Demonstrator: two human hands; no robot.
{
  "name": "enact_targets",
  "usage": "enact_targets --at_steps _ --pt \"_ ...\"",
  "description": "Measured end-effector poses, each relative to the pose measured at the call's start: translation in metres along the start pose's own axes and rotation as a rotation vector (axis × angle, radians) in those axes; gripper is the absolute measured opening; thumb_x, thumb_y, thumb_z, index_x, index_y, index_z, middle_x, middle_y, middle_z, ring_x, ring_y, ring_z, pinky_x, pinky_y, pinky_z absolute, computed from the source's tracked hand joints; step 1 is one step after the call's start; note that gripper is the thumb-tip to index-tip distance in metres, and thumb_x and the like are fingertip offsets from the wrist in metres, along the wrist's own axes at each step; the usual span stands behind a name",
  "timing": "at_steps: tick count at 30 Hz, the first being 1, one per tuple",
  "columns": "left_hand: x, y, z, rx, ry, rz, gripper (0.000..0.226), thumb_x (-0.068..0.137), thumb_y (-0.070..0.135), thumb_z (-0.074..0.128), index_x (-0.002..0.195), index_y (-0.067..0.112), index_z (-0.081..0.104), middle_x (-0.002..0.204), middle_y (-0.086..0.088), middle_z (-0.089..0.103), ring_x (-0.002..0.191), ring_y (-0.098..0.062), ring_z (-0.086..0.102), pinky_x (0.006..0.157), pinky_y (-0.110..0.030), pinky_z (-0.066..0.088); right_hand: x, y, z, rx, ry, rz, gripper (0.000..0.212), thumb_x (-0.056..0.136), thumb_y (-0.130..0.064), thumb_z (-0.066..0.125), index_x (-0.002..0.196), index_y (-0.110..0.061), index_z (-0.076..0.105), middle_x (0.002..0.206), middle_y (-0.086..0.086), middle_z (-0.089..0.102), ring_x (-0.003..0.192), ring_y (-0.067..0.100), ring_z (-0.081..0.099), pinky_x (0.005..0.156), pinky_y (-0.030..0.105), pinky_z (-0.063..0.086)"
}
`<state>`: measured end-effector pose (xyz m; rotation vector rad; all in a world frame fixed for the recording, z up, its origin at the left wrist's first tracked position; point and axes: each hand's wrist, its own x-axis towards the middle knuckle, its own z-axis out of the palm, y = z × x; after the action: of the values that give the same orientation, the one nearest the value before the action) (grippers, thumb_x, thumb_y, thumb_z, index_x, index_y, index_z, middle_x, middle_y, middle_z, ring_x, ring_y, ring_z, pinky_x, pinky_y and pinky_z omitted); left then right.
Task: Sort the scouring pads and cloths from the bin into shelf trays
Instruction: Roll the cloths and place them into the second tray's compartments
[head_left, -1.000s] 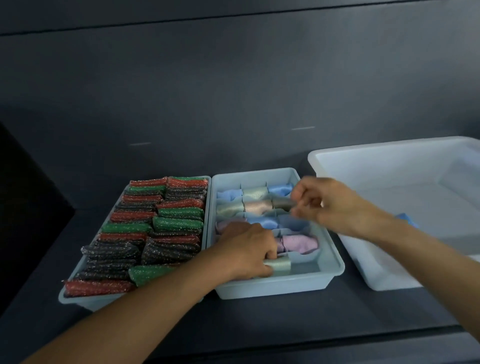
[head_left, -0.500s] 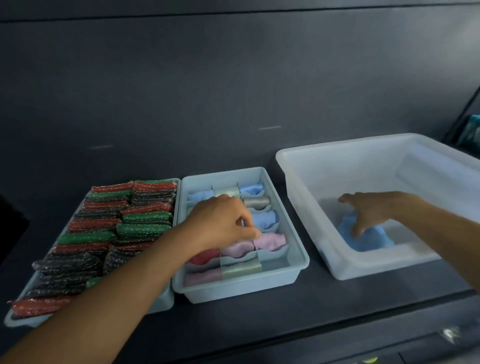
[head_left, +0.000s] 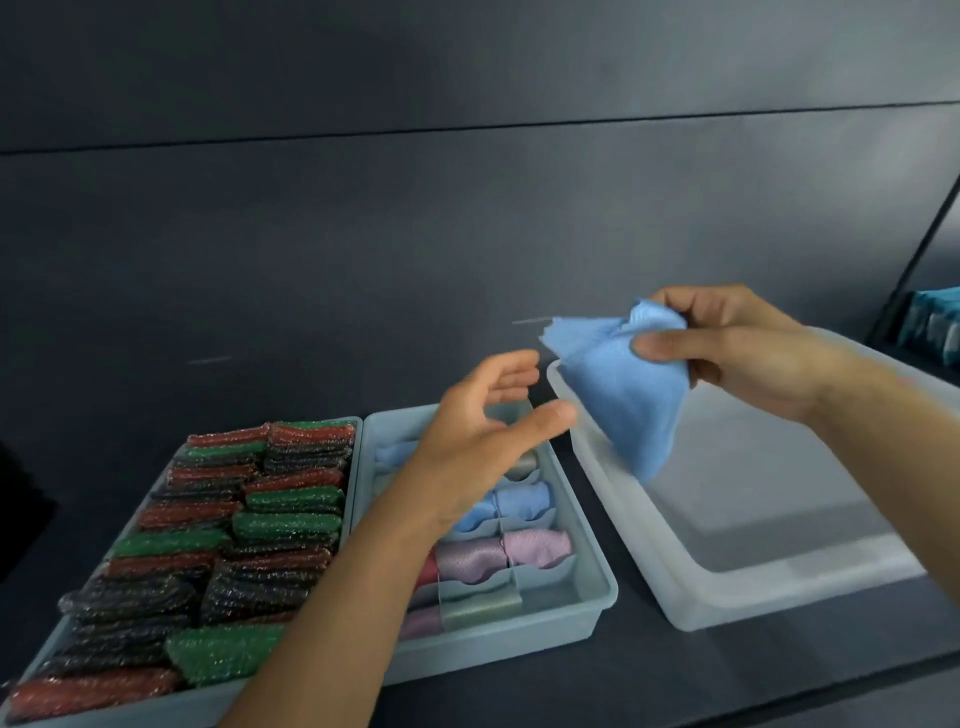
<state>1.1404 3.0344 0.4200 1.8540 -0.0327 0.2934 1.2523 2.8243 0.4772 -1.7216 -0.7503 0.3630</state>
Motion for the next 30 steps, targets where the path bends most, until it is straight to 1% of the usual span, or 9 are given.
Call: enact_targets --at_steps 3,6,8,12,17,21,25,27,30 --pt "0.012 0.006 0.001 -0.075 -0.055 0.016 0.066 0.072 0.046 0.074 0.132 0.029 0.051 0.130 0.015 0.060 0.122 0.003 0.053 0.099 -0.019 0.043 0.001 -0.020 0.013 0.128 -0.038 -0.123 0.011 0.073 -0.011 0.067 0.081 -0.017 0.064 0.072 -0.001 0.060 0.062 0.010 0.053 0.052 0.018 0.041" --pt "0.014 0.014 -0.009 -0.544 -0.050 -0.136 0.075 0.079 0.066 0.053 0.134 0.015 0.054 0.134 -0.006 0.061 0.117 -0.013 0.060 0.100 -0.035 0.046 0.004 -0.023 0.020 0.234 -0.068 -0.198 0.017 0.073 -0.002 0.067 0.081 -0.016 0.061 0.079 0.003 0.060 0.071 0.013 0.057 0.063 0.022 0.048" --pt "0.013 0.014 -0.016 -0.682 -0.031 -0.216 0.071 0.079 0.057 0.051 0.132 0.011 0.056 0.129 -0.010 0.063 0.110 -0.020 0.061 0.094 -0.033 0.049 0.005 -0.020 0.024 0.268 -0.078 -0.212 0.024 0.071 0.004 0.070 0.083 -0.013 0.059 0.081 0.005 0.060 0.075 0.015 0.058 0.068 0.025 0.050" --pt "0.010 0.010 -0.026 -0.643 -0.138 -0.102 0.048 0.083 0.012 0.056 0.131 0.007 0.058 0.122 -0.011 0.066 0.107 -0.021 0.062 0.090 -0.028 0.050 0.007 -0.013 0.038 0.346 -0.077 -0.217 0.020 0.071 0.005 0.064 0.080 -0.012 0.060 0.078 0.005 0.061 0.074 0.016 0.058 0.068 0.023 0.050" --pt "0.002 0.021 -0.037 -0.423 -0.234 0.055 0.053 0.080 -0.001 0.062 0.131 0.011 0.056 0.126 -0.013 0.065 0.108 -0.021 0.064 0.089 -0.025 0.051 0.010 -0.005 0.058 0.490 -0.065 -0.214 0.026 0.068 0.009 0.060 0.071 -0.017 0.063 0.086 0.007 0.067 0.080 0.018 0.063 0.071 0.023 0.051" --pt "-0.006 0.037 -0.034 -0.330 0.015 0.154 0.032 0.076 0.015 0.074 0.106 0.012 0.065 0.102 -0.004 0.070 0.094 -0.016 0.066 0.087 -0.030 0.051 0.015 0.002 0.068 0.492 0.061 -0.202 0.027 0.070 0.014 0.064 0.075 -0.013 0.060 0.076 0.005 0.061 0.070 0.016 0.060 0.065 0.023 0.049" --pt "-0.015 0.039 -0.022 -0.072 0.246 0.293 0.049 0.054 0.034 0.084 0.094 0.025 0.058 0.095 0.008 0.063 0.085 -0.007 0.064 0.071 -0.022 0.053 0.015 0.003 0.075 0.482 0.116 -0.235 0.028 0.068 0.014 0.063 0.077 -0.012 0.059 0.076 0.004 0.063 0.068 0.015 0.059 0.064 0.023 0.049" --pt "-0.013 0.038 -0.016 0.036 0.336 0.378 0.042 0.060 0.032 0.085 0.092 0.023 0.060 0.095 0.005 0.061 0.084 -0.009 0.064 0.068 -0.024 0.054 0.014 0.002 0.080 0.482 0.128 -0.254 0.024 0.064 0.008 0.062 0.075 -0.013 0.058 0.076 0.003 0.064 0.068 0.015 0.059 0.062 0.021 0.050" --pt "-0.002 0.044 -0.018 -0.044 0.380 0.408 0.011 0.080 0.017 0.078 0.079 0.013 0.068 0.076 0.005 0.065 0.068 -0.007 0.061 0.061 -0.023 0.049 0.011 0.005 0.083 0.513 0.102 -0.259 0.024 0.064 0.006 0.063 0.077 -0.013 0.055 0.071 0.000 0.061 0.066 0.012 0.057 0.062 0.020 0.048"
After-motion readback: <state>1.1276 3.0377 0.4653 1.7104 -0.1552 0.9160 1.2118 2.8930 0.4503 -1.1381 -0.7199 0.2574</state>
